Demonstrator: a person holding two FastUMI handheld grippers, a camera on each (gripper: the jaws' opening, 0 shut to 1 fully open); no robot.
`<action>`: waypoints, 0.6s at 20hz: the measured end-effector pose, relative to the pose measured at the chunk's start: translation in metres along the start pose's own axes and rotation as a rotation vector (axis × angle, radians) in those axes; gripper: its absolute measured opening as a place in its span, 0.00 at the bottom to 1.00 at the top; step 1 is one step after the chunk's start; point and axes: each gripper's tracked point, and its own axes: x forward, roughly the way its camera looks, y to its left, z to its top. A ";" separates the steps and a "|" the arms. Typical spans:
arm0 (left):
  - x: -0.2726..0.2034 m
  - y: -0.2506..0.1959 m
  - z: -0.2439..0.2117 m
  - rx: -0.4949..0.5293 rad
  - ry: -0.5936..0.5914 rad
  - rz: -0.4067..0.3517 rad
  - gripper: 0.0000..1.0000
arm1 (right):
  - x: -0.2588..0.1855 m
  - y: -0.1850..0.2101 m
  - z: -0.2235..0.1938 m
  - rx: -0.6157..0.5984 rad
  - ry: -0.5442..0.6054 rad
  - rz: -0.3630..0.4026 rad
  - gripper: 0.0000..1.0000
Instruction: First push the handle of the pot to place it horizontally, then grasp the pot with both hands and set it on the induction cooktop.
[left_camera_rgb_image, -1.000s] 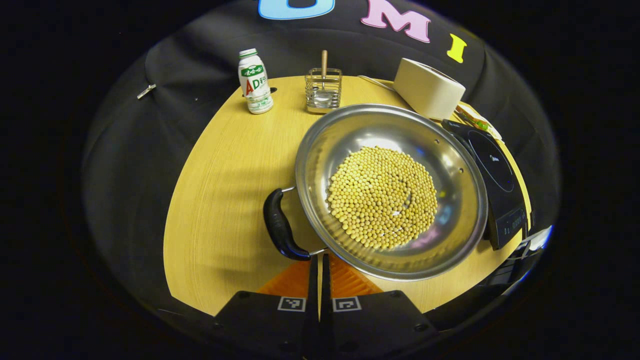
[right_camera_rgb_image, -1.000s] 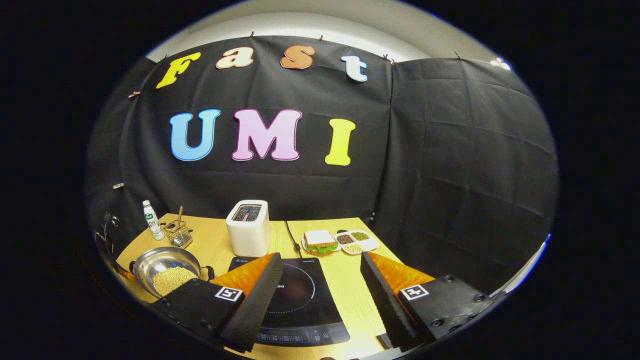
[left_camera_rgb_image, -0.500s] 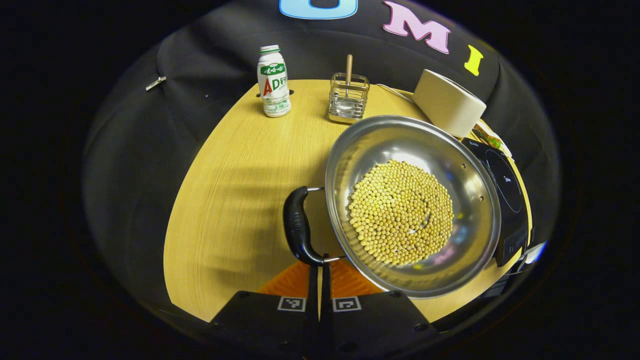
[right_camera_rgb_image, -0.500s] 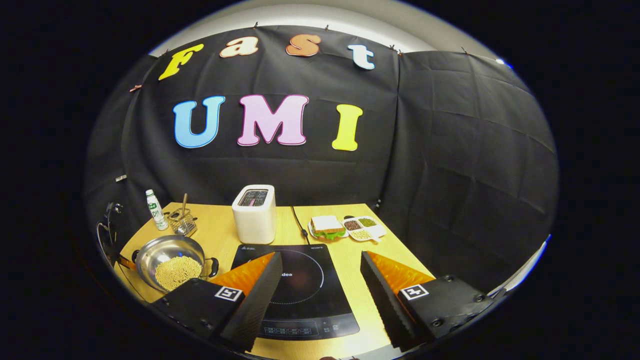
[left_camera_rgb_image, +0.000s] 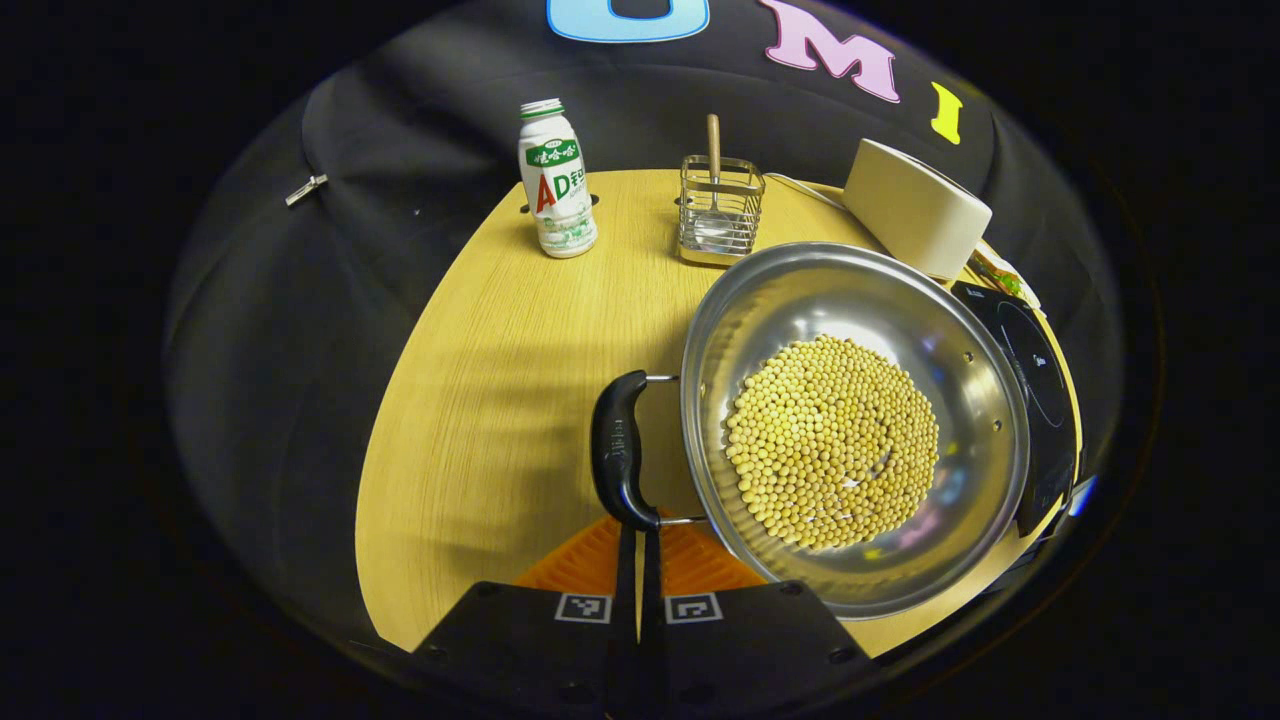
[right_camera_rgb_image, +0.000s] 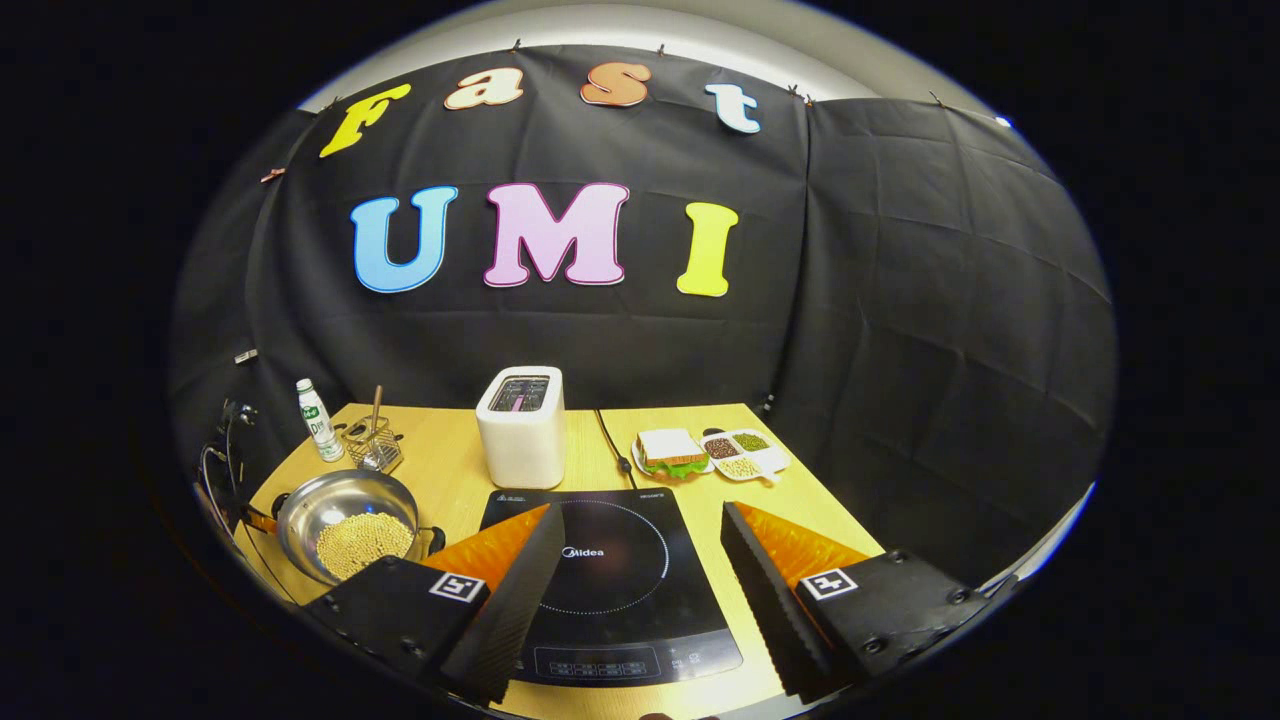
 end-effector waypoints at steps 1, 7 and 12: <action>0.000 0.000 0.000 0.005 0.000 0.002 0.05 | 0.000 0.001 0.000 -0.002 -0.001 0.003 0.98; -0.025 0.013 -0.009 -0.042 -0.055 0.068 0.05 | 0.000 0.021 -0.022 0.024 0.067 0.053 0.98; -0.072 0.016 -0.013 -0.206 -0.156 0.084 0.08 | -0.002 0.063 -0.041 0.034 0.128 0.161 0.98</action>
